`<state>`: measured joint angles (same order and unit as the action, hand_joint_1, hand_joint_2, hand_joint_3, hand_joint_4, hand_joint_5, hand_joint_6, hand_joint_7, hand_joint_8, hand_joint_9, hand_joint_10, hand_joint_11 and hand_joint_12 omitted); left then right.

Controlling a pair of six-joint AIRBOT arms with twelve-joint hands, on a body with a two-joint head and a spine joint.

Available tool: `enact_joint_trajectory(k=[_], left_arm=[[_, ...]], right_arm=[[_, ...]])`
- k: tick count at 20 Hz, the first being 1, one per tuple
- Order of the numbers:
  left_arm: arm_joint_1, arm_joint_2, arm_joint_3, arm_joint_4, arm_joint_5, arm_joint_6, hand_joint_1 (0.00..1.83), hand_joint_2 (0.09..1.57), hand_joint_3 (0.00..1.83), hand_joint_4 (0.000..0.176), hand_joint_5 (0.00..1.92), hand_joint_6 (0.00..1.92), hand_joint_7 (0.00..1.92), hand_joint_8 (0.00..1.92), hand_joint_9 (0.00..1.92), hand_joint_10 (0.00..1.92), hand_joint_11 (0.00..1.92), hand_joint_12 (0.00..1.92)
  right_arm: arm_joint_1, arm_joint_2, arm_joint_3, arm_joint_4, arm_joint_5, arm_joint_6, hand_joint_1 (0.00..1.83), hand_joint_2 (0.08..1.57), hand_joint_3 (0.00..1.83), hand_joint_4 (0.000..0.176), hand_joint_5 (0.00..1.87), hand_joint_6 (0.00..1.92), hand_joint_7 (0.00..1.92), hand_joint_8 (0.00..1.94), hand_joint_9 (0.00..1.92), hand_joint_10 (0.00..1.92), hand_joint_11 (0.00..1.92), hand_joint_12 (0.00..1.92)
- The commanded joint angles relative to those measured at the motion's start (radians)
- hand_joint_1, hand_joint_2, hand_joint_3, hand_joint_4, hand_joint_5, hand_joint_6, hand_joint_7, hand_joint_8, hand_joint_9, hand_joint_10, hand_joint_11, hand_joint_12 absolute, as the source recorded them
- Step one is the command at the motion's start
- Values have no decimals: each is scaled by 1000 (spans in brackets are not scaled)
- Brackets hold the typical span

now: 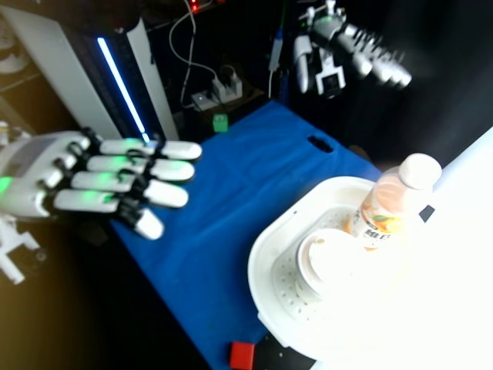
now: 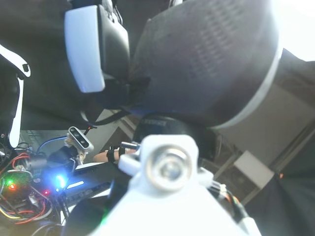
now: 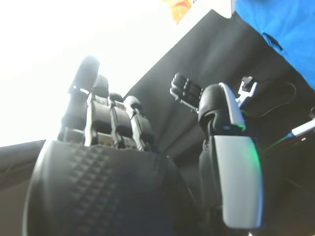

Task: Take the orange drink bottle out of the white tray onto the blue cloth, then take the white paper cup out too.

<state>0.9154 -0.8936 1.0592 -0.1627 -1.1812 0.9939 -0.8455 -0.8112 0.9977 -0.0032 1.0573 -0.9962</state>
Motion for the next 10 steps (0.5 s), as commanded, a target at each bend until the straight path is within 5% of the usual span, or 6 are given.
enact_joint_trajectory(k=[1, 2, 7, 8, 10], left_arm=[[-13, -5, -1, 7, -99, -3, 53, 1310, 10, 130, 0, 0, 0, 0, 0, 0, 0, 2], [-13, -8, -3, 21, -80, -3, 22, 1308, 6, 145, 0, 0, 0, 0, 0, 0, 0, 0], [-18, -46, 10, 51, 10, -3, 7, 1329, 9, 98, 0, 0, 0, 0, 0, 0, 0, 0], [-22, -55, 18, 48, 25, -3, 38, 1321, 3, 107, 0, 0, 0, 0, 0, 0, 0, 0], [-42, -84, 47, 29, 75, -3, 141, 1277, 0, 92, 0, 0, 0, 0, 0, 0, 0, 0]], right_arm=[[17, -6, -2, 6, 123, 0, 167, 1363, 77, 0, 0, 0, 0, 0, 0, 0, 0, 0], [17, -13, -4, 2, 122, 0, 168, 1375, 68, 0, 0, 0, 0, 0, 0, 0, 0, 0], [16, -48, -5, -16, 93, 0, 148, 1398, 29, 0, 0, 0, 0, 0, 0, 0, 0, 0], [15, -54, -5, -16, 93, 0, 138, 1393, 24, 0, 0, 0, 0, 0, 0, 0, 0, 0], [11, -67, -5, -16, 85, 0, 137, 1403, 27, 0, 0, 0, 0, 0, 0, 0, 0, 0]])
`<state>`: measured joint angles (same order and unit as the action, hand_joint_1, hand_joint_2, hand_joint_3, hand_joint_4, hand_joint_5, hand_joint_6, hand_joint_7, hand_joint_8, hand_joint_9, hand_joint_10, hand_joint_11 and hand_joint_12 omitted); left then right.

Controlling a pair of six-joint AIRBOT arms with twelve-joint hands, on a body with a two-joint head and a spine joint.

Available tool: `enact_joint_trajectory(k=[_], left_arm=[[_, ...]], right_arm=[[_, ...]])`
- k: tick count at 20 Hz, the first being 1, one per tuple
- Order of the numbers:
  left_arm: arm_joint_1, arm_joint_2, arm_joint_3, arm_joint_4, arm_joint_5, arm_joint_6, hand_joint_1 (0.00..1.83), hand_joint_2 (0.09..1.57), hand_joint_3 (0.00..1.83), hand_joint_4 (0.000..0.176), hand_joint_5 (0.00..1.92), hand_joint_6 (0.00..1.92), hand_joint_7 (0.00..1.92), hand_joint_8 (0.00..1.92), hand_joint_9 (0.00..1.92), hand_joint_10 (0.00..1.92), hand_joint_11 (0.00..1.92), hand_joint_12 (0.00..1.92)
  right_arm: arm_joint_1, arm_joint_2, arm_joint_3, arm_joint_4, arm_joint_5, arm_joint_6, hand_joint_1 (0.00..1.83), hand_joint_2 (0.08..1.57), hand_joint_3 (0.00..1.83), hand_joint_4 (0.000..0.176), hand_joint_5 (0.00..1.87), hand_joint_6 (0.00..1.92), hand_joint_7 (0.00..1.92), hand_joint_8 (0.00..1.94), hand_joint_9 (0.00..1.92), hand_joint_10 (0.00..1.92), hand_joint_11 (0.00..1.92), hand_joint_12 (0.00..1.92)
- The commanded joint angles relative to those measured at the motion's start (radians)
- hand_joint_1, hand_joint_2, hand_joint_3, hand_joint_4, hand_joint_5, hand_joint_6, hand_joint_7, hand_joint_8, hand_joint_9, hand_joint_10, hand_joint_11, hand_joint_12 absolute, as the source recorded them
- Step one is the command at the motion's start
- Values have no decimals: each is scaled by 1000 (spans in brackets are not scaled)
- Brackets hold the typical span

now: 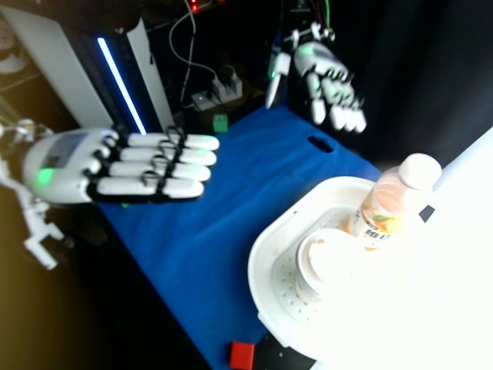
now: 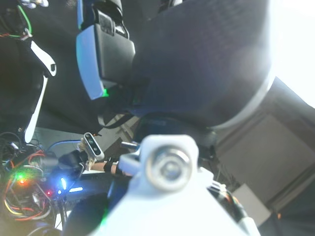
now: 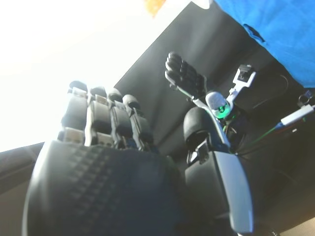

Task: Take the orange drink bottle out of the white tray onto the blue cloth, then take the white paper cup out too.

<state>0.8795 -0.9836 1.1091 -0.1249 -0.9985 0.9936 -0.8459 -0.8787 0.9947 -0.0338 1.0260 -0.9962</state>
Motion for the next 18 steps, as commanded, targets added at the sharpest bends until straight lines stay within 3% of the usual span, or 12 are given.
enact_joint_trajectory(k=[1, 3, 4, 5, 6, 7, 8, 10, 11, 13, 15, 18], left_arm=[[-23, -11, 18, -22, -68, -3, 232, 1257, 0, 78, 0, 0, 0, 0, 0, 0, 0, 0], [-45, -45, 63, -66, 12, -3, 472, 1224, 0, 83, 0, 0, 0, 0, 0, 0, 0, 0], [-47, -59, 83, -91, 34, -4, 581, 1191, 0, 94, 0, 0, 0, 0, 0, 0, 0, 0], [-49, -72, 100, -117, 56, -4, 619, 1180, 0, 65, 0, 0, 0, 0, 0, 0, 0, 0], [-50, -83, 117, -136, 73, -8, 640, 1171, 0, 51, 0, 0, 0, 0, 0, 0, 0, 0], [-54, -96, 134, -157, 91, -8, 641, 1159, 0, 38, 0, 0, 0, 0, 0, 0, 0, 0], [-62, -112, 160, -178, 111, -17, 658, 1160, 0, 37, 0, 0, 0, 0, 0, 0, 0, 0], [-73, -140, 205, -195, 133, -54, 641, 1138, 0, 68, 0, 0, 0, 0, 0, 0, 0, 0], [-83, -160, 237, -209, 145, -79, 639, 1120, 0, 67, 0, 0, 0, 0, 0, 0, 0, 0], [-92, -180, 267, -229, 154, -105, 636, 1104, 0, 109, 0, 0, 0, 0, 0, 0, 0, 0], [-105, -193, 287, -253, 159, -107, 657, 1106, 0, 113, 0, 0, 0, 0, 0, 0, 0, 0], [-146, -207, 319, -278, 165, -107, 654, 1110, 0, 65, 0, 0, 0, 0, 0, 0, 0, 0]], right_arm=[[8, -3, -2, 14, 114, 0, 155, 1413, 27, 0, 0, 0, 0, 0, 0, 0, 0, 0], [5, -11, -2, 11, 100, 0, 242, 1403, 15, 0, 0, 0, 0, 0, 0, 0, 0, 0], [5, -15, -2, 10, 95, 0, 248, 1403, 14, 0, 0, 0, 0, 0, 0, 0, 0, 0], [4, -18, -2, 10, 93, 0, 266, 1406, 13, 0, 0, 0, 0, 0, 0, 0, 0, 0], [1, -19, -2, 10, 93, 0, 255, 1408, 12, 0, 0, 0, 0, 0, 0, 0, 0, 0], [0, -20, -2, 10, 93, 0, 242, 1409, 11, 0, 0, 0, 0, 0, 0, 0, 0, 0], [-2, -22, -2, 10, 92, 0, 252, 1404, 7, 0, 0, 0, 0, 0, 0, 0, 0, 0], [-5, -24, -2, 10, 92, 0, 282, 1393, 1, 0, 0, 0, 0, 0, 0, 0, 0, 0], [-7, -26, -2, 10, 91, 0, 284, 1391, 0, 0, 0, 0, 0, 0, 0, 0, 0, 0], [-8, -29, -1, 10, 91, 0, 310, 1387, 0, 0, 0, 0, 0, 0, 0, 0, 0, 0], [-10, -30, -1, 10, 91, 0, 368, 1373, 0, 0, 0, 0, 0, 0, 0, 0, 0, 0], [-13, -32, -1, 10, 91, 0, 404, 1365, 0, 0, 0, 0, 0, 0, 0, 0, 0, 0]])
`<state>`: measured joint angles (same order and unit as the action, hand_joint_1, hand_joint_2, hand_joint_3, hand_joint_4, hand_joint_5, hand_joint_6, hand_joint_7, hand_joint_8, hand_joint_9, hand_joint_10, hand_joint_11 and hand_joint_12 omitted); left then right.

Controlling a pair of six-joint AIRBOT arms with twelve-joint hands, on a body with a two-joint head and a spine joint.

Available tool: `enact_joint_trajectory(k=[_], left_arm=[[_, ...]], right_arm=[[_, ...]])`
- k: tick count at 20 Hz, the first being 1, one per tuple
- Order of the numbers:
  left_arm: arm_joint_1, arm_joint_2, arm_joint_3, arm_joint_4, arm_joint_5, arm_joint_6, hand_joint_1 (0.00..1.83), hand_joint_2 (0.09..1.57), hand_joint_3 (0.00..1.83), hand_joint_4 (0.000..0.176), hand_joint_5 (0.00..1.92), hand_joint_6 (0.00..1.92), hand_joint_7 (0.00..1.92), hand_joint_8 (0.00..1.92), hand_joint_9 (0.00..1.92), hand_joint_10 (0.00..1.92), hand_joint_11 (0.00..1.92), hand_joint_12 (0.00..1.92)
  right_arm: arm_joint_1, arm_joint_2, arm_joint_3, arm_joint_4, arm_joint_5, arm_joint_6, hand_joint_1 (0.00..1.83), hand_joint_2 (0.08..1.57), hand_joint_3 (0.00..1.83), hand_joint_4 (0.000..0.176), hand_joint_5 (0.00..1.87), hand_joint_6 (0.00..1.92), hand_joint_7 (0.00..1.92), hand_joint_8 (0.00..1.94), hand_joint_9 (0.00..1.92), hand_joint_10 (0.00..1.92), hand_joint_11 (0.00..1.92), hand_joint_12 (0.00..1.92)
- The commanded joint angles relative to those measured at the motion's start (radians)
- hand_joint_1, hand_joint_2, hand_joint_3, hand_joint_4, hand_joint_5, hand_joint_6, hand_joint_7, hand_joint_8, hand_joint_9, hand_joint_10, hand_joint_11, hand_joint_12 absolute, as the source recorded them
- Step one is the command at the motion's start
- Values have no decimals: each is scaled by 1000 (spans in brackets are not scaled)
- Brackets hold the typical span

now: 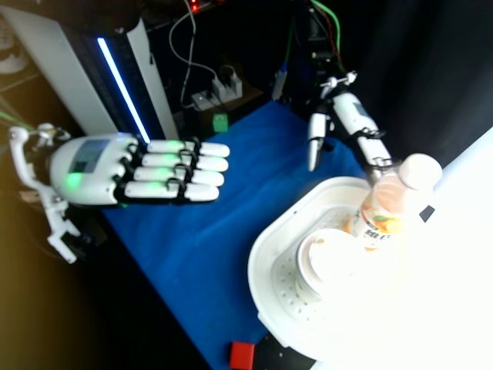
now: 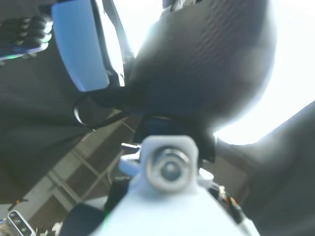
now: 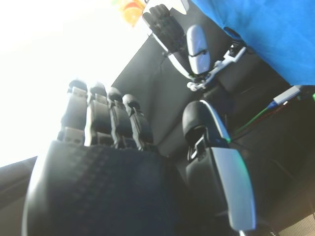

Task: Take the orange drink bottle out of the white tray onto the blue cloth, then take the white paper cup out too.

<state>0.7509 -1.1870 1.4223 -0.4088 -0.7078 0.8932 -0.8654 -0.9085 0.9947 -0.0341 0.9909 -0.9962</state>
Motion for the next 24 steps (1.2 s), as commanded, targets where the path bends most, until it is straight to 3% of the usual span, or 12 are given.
enact_joint_trajectory(k=[1, 2, 3, 5, 7, 12, 16, 17, 21, 22, 23, 24], left_arm=[[-23, -5, 10, 3, -125, -7, 654, 1110, 0, 65, 0, 0, 0, 0, 0, 0, 0, 0], [-32, -7, 16, 0, -122, -7, 651, 1121, 0, 60, 0, 0, 0, 0, 0, 0, 0, 0], [-40, -9, 22, -3, -121, -7, 647, 1116, 0, 77, 0, 0, 0, 0, 0, 0, 0, 0], [-49, -10, 28, -4, -116, -6, 579, 1105, 0, 87, 0, 0, 0, 0, 0, 0, 5, 3], [-58, -11, 42, -22, -104, 2, 624, 1101, 0, 73, 0, 0, 0, 0, 0, 0, 0, 0], [-59, -9, 58, -67, -100, 19, 695, 1074, 0, 60, 0, 0, 0, 0, 0, 0, 0, 0], [-122, -45, 124, -47, -20, 19, 675, 1062, 0, 108, 0, 0, 0, 0, 0, 0, 2, 1], [-139, -58, 143, -38, 5, 19, 657, 1044, 0, 108, 0, 0, 0, 0, 0, 0, 0, 0], [-210, -110, 204, 0, 88, 18, 650, 985, 0, 140, 0, 0, 0, 0, 0, 0, 0, 0], [-223, -125, 213, 18, 103, 14, 643, 975, 0, 112, 0, 0, 0, 0, 0, 0, 25, 12], [-228, -137, 222, 22, 111, 13, 627, 930, 0, 93, 0, 0, 0, 0, 0, 0, 4, 264], [-232, -157, 243, 22, 126, 3, 610, 902, 0, 103, 0, 0, 0, 0, 0, 0, 0, 409]], right_arm=[[6, -3, -1, 11, 126, 0, 404, 1365, 0, 0, 0, 0, 0, 0, 0, 0, 0, 0], [5, -4, -1, 11, 126, 1, 401, 1362, 0, 0, 0, 0, 0, 0, 0, 0, 0, 0], [5, -4, -1, 11, 126, 1, 413, 1359, 0, 0, 0, 0, 0, 0, 0, 0, 0, 0], [4, -4, -1, 11, 126, 1, 436, 1356, 0, 0, 0, 0, 0, 0, 0, 0, 0, 0], [2, -4, -1, 11, 126, 1, 455, 1346, 0, 0, 0, 0, 0, 0, 0, 0, 0, 0], [-5, -6, -2, 11, 126, 5, 488, 1333, 0, 0, 0, 0, 0, 0, 0, 0, 0, 0], [-6, -12, 0, 11, 126, 6, 480, 1324, 0, 0, 0, 0, 0, 0, 0, 0, 0, 0], [-6, -13, 0, 11, 126, 6, 509, 1316, 0, 0, 0, 0, 0, 0, 0, 0, 0, 0], [-8, -18, 1, 11, 126, 6, 574, 1295, 0, 0, 0, 0, 0, 0, 0, 0, 2, 1], [-8, -19, 2, 11, 126, 9, 576, 1298, 0, 0, 0, 0, 0, 0, 0, 0, 5, 2], [-8, -20, 2, 11, 126, 11, 601, 1296, 0, 0, 0, 0, 0, 0, 0, 0, 0, 0], [-9, -22, 3, 11, 127, 13, 611, 1294, 0, 0, 0, 0, 0, 0, 0, 0, 0, 0]])
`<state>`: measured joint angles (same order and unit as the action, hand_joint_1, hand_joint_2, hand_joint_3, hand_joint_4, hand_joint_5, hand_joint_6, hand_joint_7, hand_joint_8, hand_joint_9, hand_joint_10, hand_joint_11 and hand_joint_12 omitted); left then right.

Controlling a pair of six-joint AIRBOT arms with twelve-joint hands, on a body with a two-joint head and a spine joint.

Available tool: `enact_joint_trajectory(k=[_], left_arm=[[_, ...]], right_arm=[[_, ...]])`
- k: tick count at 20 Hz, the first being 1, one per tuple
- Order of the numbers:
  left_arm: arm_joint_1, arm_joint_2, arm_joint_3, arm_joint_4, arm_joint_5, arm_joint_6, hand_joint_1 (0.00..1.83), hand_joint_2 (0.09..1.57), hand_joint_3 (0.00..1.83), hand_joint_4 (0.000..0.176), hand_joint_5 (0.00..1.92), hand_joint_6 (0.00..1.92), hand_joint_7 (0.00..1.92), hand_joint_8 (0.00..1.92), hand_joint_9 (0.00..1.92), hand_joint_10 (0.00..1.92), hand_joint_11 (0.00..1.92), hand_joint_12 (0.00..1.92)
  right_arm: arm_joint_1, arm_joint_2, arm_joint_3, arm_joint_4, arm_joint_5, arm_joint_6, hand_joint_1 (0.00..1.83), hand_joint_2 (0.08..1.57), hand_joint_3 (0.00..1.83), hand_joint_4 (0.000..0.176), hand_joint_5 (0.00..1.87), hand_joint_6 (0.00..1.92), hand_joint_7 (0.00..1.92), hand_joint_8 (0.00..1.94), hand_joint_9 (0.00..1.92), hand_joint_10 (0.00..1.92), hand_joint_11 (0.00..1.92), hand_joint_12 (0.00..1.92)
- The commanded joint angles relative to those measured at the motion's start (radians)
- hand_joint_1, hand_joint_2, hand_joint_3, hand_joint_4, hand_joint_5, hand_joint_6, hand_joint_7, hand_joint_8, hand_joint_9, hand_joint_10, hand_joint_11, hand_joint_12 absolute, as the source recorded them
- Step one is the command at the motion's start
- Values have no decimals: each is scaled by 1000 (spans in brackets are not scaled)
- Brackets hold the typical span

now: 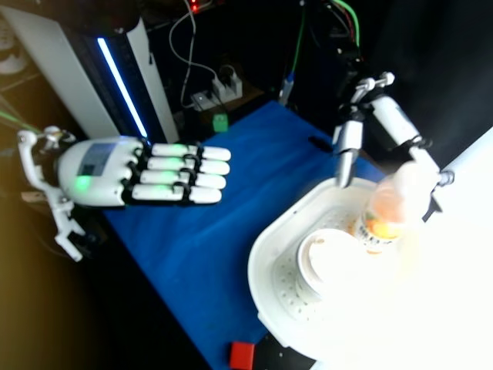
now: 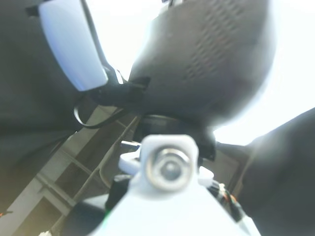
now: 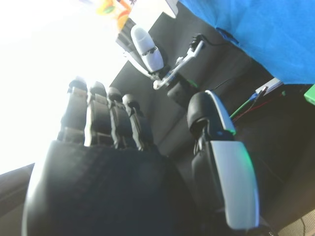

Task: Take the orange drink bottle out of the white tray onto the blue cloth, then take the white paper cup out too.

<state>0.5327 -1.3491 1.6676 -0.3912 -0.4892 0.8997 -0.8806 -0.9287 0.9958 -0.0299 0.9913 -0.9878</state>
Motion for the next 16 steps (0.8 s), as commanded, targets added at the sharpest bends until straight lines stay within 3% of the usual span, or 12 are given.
enact_joint_trajectory(k=[1, 2, 3, 4, 5, 6, 7, 10, 12, 13, 16], left_arm=[[-14, -7, 14, 6, -83, -18, 649, 904, 0, 124, 0, 0, 0, 0, 0, 0, 0, 317], [-14, -24, 42, 8, -63, -44, 677, 905, 0, 130, 0, 0, 0, 0, 0, 0, 0, 253], [-14, -30, 53, 6, -54, -49, 693, 917, 1, 132, 0, 0, 0, 0, 0, 0, 0, 485], [-14, -33, 62, 1, -44, -49, 692, 922, 1, 121, 0, 0, 0, 0, 0, 0, 0, 718], [-14, -36, 71, -6, -37, -49, 682, 941, 6, 132, 0, 0, 0, 0, 0, 0, 0, 879], [-13, -37, 78, -15, -33, -49, 690, 957, 7, 137, 0, 0, 0, 0, 0, 0, 0, 794], [-11, -36, 83, -26, -29, -49, 692, 972, 13, 127, 0, 0, 0, 0, 0, 0, 0, 779], [-8, -36, 96, -43, -23, -49, 731, 1021, 6, 74, 0, 0, 0, 0, 0, 0, 0, 593], [-10, -36, 108, -51, -13, -49, 708, 1015, 0, 92, 0, 0, 0, 0, 0, 0, 0, 579], [-12, -36, 116, -56, -8, -49, 720, 1018, 0, 95, 0, 0, 0, 0, 0, 0, 0, 430], [-15, -38, 143, -82, 14, -49, 664, 984, 0, 99, 0, 0, 0, 0, 0, 0, 0, 516]], right_arm=[[6, -2, 2, 6, 126, 5, 618, 1294, 0, 0, 0, 0, 0, 0, 0, 0, 0, 0], [4, -3, 2, 6, 126, 8, 625, 1295, 0, 0, 0, 0, 0, 0, 0, 0, 0, 0], [3, -4, 2, 6, 126, 10, 638, 1294, 0, 0, 0, 0, 0, 0, 0, 0, 10, 5], [1, -4, 2, 6, 126, 13, 641, 1297, 0, 0, 0, 0, 0, 0, 0, 0, 13, 7], [-1, -4, 2, 6, 126, 16, 645, 1299, 0, 0, 0, 0, 0, 0, 0, 0, 11, 7], [-3, -5, 2, 6, 126, 18, 651, 1294, 0, 0, 0, 0, 0, 0, 0, 0, 16, 10], [-6, -6, 2, 6, 126, 21, 654, 1296, 0, 0, 0, 0, 0, 0, 0, 0, 17, 12], [-12, -7, 2, 6, 126, 27, 698, 1284, 0, 0, 0, 0, 0, 0, 0, 0, 21, 31], [-12, -7, 2, 6, 126, 30, 704, 1280, 0, 0, 0, 0, 0, 0, 0, 0, 0, 319], [-12, -8, 2, 6, 126, 30, 714, 1278, 0, 0, 0, 0, 0, 0, 0, 0, 0, 471], [-17, -12, 3, 6, 126, 31, 719, 1274, 0, 0, 0, 0, 0, 0, 0, 0, 0, 754]])
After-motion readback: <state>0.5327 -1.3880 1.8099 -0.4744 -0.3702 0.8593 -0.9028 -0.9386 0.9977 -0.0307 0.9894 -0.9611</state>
